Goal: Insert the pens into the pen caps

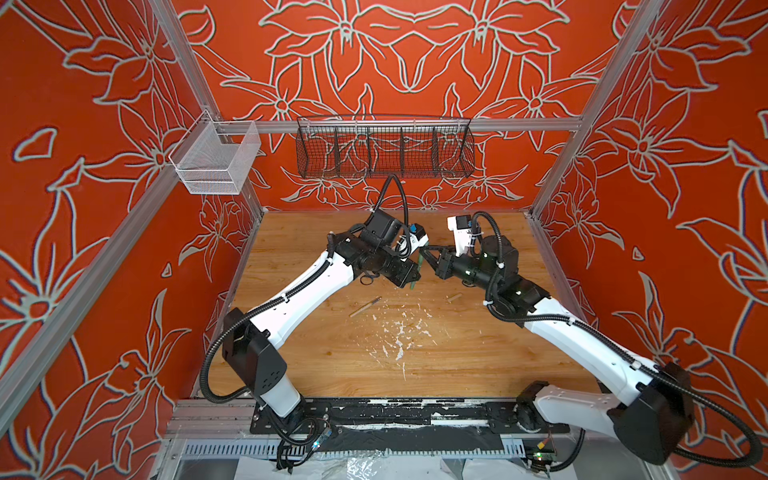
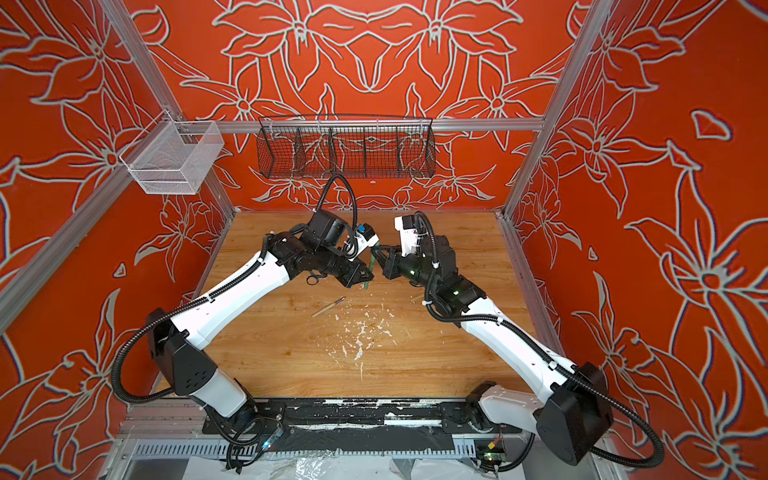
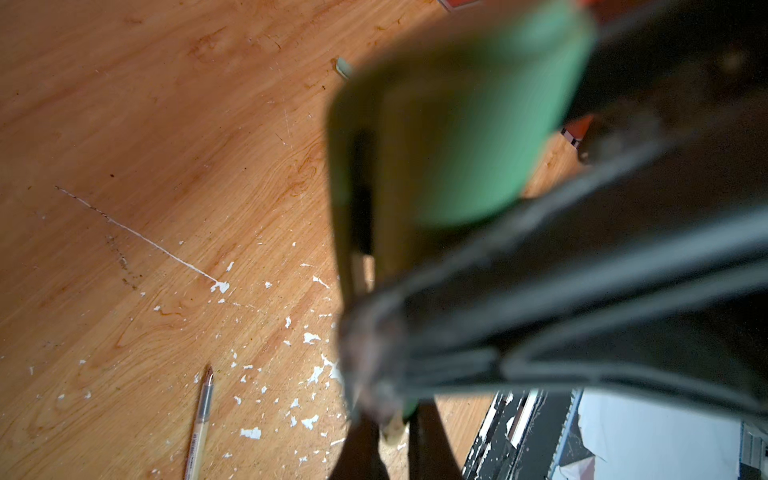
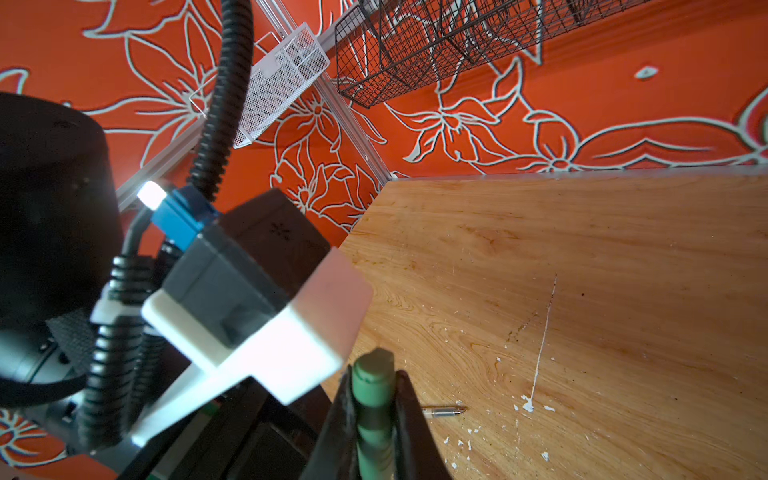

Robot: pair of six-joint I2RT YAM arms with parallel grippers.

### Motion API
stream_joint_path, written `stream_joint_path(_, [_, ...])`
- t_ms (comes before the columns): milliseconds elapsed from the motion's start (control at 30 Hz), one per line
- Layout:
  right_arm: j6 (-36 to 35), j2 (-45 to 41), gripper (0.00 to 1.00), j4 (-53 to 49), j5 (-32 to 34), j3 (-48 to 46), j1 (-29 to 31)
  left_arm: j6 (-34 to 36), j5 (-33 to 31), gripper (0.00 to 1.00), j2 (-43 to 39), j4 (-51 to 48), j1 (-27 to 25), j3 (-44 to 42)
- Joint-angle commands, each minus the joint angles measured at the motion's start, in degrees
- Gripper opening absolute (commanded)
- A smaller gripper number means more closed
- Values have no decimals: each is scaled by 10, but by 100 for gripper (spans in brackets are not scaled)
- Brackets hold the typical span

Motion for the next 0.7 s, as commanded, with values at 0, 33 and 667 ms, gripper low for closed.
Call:
stream_joint_path(0, [23, 15, 0, -243, -135, -64, 57, -27, -28, 0, -20, 319, 32, 85])
stream_joint_path(33, [25, 12, 0, -245, -130, -64, 57, -27, -29, 0, -20, 320, 32, 85])
stream_joint_path(667, [28, -36, 0, -268, -45, -5, -32, -64, 57, 53, -135, 292, 31, -97])
